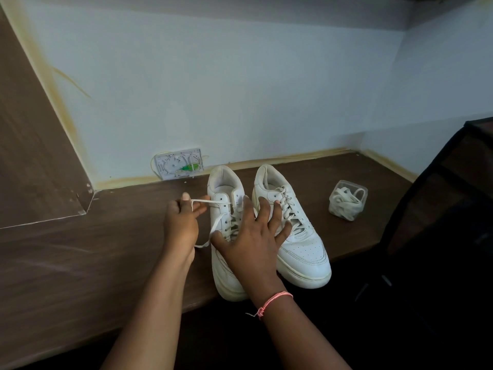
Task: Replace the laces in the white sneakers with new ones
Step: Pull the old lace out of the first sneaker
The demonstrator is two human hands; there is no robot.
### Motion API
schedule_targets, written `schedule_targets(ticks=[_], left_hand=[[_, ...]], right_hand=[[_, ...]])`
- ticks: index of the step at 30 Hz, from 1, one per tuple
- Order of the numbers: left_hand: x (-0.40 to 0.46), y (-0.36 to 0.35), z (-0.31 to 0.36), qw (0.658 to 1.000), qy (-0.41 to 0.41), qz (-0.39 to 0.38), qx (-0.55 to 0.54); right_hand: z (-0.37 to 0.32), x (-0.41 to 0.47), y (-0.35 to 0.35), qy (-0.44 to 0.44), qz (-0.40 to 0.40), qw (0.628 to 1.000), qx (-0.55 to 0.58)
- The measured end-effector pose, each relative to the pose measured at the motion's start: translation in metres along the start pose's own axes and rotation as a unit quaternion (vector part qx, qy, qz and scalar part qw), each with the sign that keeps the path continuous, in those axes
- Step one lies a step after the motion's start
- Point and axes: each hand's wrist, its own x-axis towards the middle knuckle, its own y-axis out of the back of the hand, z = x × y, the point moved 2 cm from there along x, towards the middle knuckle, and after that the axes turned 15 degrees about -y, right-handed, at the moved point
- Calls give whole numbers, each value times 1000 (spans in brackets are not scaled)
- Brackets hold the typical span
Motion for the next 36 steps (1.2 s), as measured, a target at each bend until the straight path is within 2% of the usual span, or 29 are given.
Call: schedule_targets(ticks=[15, 20, 25, 27, 29, 31, 33, 36], left_hand=[[-4, -2, 5, 993, 62, 25, -96], [-5, -2, 6, 986, 97, 32, -131], [-1, 10, -1, 967, 170, 37, -187], [4, 18, -4, 985, 136, 30, -106], [8, 23, -3, 998, 27, 19, 46], [7, 28, 1, 979, -49, -1, 197], [2, 31, 7, 945, -89, -25, 315], [-8, 21, 18, 910, -177, -58, 369]], right_hand=[[1, -1, 1, 16, 53, 998, 15], [2, -2, 3, 21, 89, 996, 10], [2, -1, 0, 10, 80, 997, 10], [2, 0, -1, 5, 85, 996, 9], [1, 0, 0, 6, 94, 995, 10], [1, 3, 3, 4, 102, 995, 19], [5, 8, 7, -3, 106, 994, 38], [10, 15, 13, 18, 122, 991, 49]])
